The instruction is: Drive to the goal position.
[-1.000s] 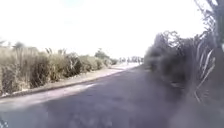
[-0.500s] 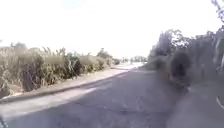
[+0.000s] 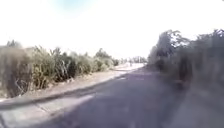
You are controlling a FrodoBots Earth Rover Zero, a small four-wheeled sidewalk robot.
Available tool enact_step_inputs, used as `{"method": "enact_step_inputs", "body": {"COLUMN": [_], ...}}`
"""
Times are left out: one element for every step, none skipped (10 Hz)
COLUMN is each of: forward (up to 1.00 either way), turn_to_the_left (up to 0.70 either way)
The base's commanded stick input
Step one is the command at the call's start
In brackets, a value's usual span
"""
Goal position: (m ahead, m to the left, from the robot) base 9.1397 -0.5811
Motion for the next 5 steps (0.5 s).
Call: {"method": "enact_step_inputs", "body": {"forward": [0.85,0.85,0.85,0.85,0.85], "turn_to_the_left": [-0.11,-0.15,-0.18,-0.22,-0.26]}}
